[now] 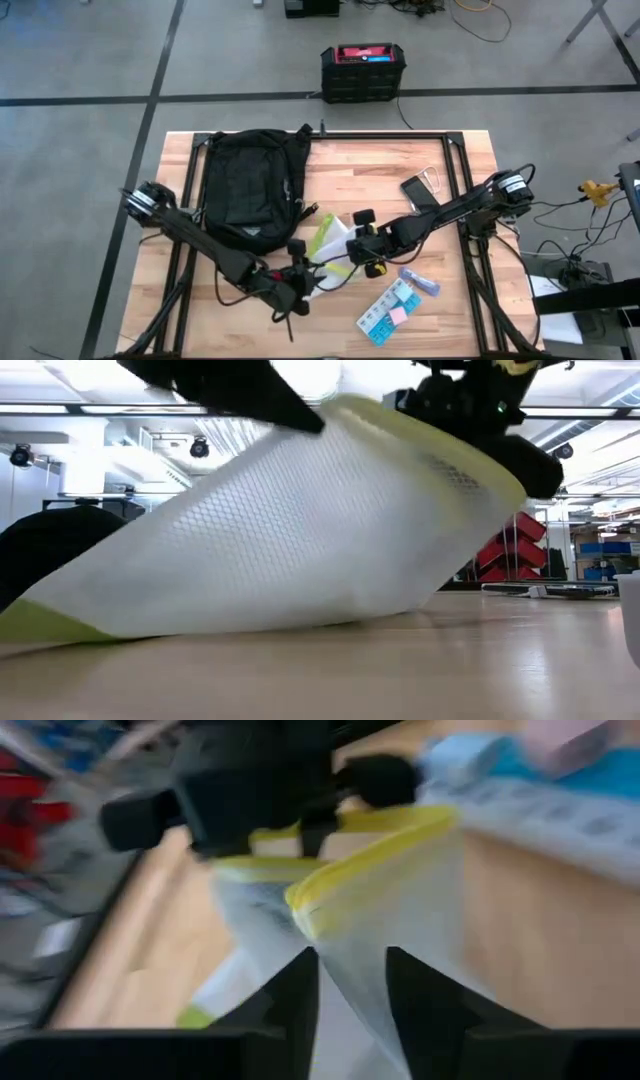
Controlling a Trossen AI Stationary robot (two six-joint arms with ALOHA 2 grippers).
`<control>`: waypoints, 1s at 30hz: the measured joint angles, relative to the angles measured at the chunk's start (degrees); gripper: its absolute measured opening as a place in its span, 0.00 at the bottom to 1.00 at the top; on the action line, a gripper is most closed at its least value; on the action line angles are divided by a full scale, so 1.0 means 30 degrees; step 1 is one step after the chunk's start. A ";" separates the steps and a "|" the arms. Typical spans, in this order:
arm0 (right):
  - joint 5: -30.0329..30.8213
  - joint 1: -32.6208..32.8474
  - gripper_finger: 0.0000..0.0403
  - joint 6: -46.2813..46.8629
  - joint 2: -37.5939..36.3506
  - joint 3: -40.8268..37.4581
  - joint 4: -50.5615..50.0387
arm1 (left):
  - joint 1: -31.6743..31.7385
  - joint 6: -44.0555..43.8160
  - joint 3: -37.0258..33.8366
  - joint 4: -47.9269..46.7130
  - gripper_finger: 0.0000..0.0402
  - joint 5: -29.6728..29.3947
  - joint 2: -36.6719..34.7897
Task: Unpack backpack
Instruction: Remove the black charger adapter from the zip bag
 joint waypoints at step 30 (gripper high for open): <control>-0.0273 0.1319 0.27 -0.0332 -0.0284 -0.0253 -0.0234 | 0.3623 -0.2303 -0.9916 1.3231 0.30 0.2516 -0.3758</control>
